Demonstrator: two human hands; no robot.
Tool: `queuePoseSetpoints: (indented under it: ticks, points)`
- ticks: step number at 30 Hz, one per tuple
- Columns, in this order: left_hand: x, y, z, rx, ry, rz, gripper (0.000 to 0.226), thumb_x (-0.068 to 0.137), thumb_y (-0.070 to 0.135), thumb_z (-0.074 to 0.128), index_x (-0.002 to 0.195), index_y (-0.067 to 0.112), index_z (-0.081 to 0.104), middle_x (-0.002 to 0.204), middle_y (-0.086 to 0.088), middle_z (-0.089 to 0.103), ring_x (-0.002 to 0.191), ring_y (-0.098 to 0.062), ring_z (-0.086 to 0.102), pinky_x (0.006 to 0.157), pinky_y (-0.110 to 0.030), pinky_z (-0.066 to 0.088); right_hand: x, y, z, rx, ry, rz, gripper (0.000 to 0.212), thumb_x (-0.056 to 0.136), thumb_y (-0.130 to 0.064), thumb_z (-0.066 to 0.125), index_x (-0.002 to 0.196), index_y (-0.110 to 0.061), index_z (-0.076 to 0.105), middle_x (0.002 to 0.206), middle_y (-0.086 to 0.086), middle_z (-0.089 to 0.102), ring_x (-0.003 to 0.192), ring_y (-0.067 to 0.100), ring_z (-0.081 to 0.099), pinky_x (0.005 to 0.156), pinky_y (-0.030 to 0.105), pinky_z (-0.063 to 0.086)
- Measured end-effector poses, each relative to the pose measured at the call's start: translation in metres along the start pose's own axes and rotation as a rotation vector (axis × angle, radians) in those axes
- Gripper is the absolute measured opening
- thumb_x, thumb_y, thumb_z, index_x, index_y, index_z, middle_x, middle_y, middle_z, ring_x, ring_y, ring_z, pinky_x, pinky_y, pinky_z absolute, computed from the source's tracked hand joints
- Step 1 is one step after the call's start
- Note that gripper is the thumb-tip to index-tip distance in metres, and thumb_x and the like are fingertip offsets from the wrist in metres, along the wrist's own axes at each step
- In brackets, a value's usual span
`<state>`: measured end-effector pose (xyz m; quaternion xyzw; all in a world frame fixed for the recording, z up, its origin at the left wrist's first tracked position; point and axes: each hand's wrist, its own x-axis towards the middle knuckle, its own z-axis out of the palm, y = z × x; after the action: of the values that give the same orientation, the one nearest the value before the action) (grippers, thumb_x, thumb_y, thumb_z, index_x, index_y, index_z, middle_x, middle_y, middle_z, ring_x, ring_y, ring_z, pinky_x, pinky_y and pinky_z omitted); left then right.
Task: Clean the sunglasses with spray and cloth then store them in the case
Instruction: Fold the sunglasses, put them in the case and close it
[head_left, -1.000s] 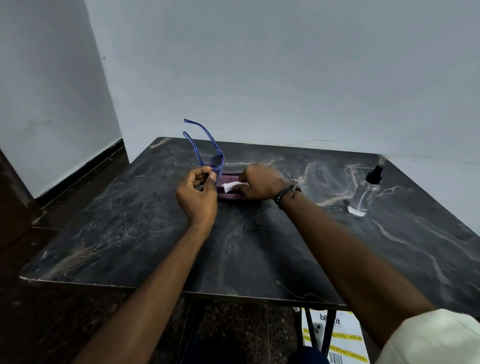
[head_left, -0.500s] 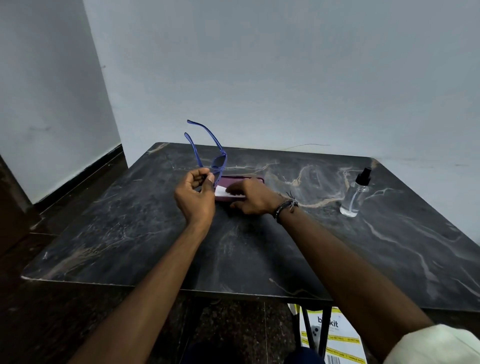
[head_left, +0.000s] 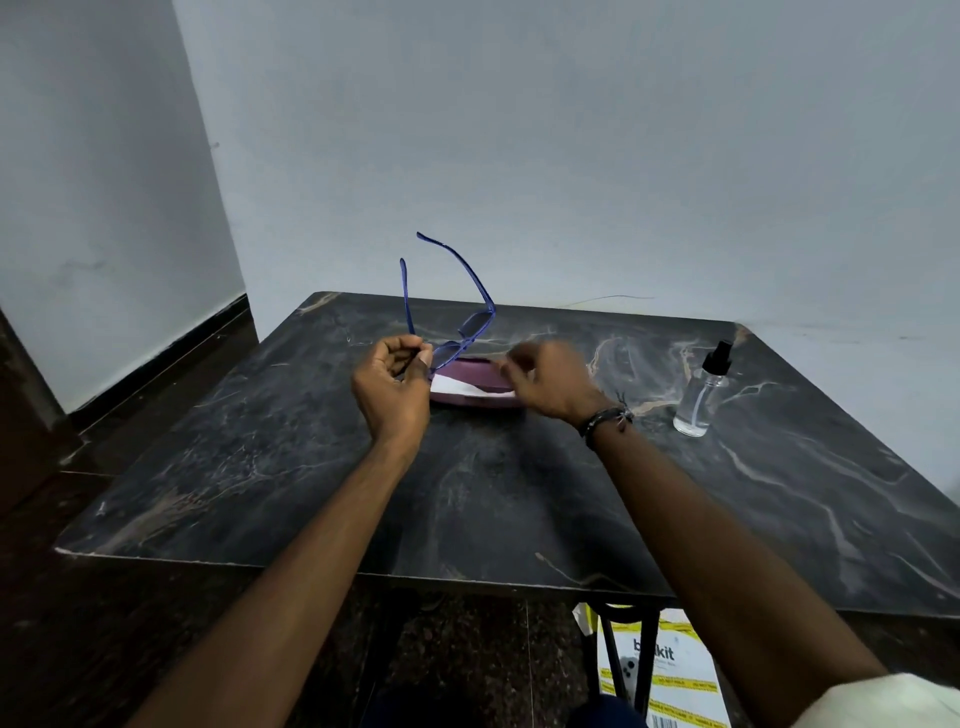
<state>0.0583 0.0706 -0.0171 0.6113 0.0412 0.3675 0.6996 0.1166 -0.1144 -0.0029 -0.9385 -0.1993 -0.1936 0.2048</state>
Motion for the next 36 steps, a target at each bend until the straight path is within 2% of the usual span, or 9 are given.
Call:
queuePoseSetpoints:
  ticks: [3,5,9,14,19,22,29,33,36]
  points:
    - [0.004,0.001,-0.001,-0.025,-0.048,-0.053,0.025,0.078,-0.005,0.071,0.09,0.016,0.061,0.082,-0.002,0.07,0.077,-0.011,0.068,0.071,-0.028,0.056,0.003,0.003,-0.013,0.401,0.256,0.226,0.039,0.094,-0.041,0.048,0.088,-0.008,0.068,0.081,0.01,0.072,0.077,0.026,0.069,0.071,0.044,0.057]
    - [0.007,0.0,-0.001,-0.01,-0.095,-0.099,0.033,0.078,-0.002,0.073,0.09,0.025,0.059,0.079,0.002,0.071,0.077,-0.013,0.07,0.074,-0.04,0.059,0.003,0.0,-0.021,0.606,0.243,0.299,0.032,0.093,-0.038,0.058,0.103,-0.009,0.067,0.093,0.007,0.072,0.085,0.022,0.071,0.073,0.036,0.059]
    - [0.007,0.002,0.003,0.027,-0.159,-0.129,0.034,0.078,-0.003,0.073,0.089,0.026,0.06,0.076,0.005,0.071,0.076,-0.015,0.07,0.078,-0.046,0.059,-0.005,-0.008,-0.029,0.838,0.235,0.302,0.023,0.094,-0.019,0.063,0.11,-0.004,0.063,0.098,0.014,0.073,0.069,0.019,0.072,0.051,0.016,0.048]
    - [0.005,0.003,0.006,0.085,-0.147,-0.112,0.024,0.079,-0.002,0.073,0.095,0.013,0.063,0.075,0.003,0.068,0.069,-0.008,0.066,0.071,-0.032,0.057,-0.011,-0.009,-0.027,0.839,0.331,0.241,0.021,0.095,-0.021,0.061,0.104,-0.003,0.069,0.091,0.016,0.074,0.072,0.022,0.071,0.051,0.015,0.049]
    - [0.008,-0.003,0.006,0.142,-0.142,-0.103,0.024,0.079,-0.001,0.073,0.101,0.006,0.066,0.077,0.004,0.068,0.071,-0.008,0.066,0.066,-0.018,0.055,-0.013,-0.004,-0.018,0.665,0.293,0.175,0.017,0.084,-0.018,0.075,0.096,-0.006,0.072,0.081,0.008,0.073,0.072,0.021,0.072,0.063,0.031,0.06]
    - [0.01,-0.004,0.006,0.156,-0.164,-0.105,0.024,0.079,-0.002,0.073,0.101,0.003,0.068,0.078,0.002,0.068,0.07,-0.008,0.066,0.067,-0.022,0.057,-0.017,-0.004,-0.017,0.511,0.244,0.115,0.007,0.086,-0.013,0.071,0.09,-0.008,0.074,0.074,0.004,0.072,0.062,0.015,0.07,0.058,0.025,0.057]
    - [0.021,-0.01,0.005,0.24,-0.191,-0.085,0.027,0.078,-0.004,0.07,0.102,0.009,0.072,0.089,-0.008,0.073,0.076,-0.016,0.07,0.076,-0.042,0.061,-0.02,0.0,-0.01,0.478,0.175,0.119,0.01,0.089,-0.002,0.065,0.092,-0.005,0.074,0.085,0.006,0.072,0.07,0.021,0.071,0.062,0.041,0.061]
    - [0.025,-0.011,0.008,0.37,-0.244,0.011,0.035,0.078,-0.016,0.06,0.112,-0.008,0.06,0.094,0.007,0.067,0.071,0.013,0.06,0.065,-0.003,0.047,-0.018,-0.004,-0.009,0.535,0.163,0.125,0.009,0.089,-0.001,0.065,0.092,-0.001,0.074,0.088,0.012,0.073,0.072,0.025,0.071,0.063,0.044,0.061]
    - [0.028,-0.017,0.007,0.418,-0.329,0.014,0.036,0.079,-0.019,0.055,0.113,-0.005,0.052,0.098,-0.006,0.072,0.085,-0.008,0.068,0.066,-0.008,0.05,-0.015,-0.004,-0.006,0.662,0.155,0.246,0.009,0.087,0.005,0.063,0.093,0.002,0.07,0.085,0.016,0.071,0.075,0.032,0.072,0.069,0.047,0.061]
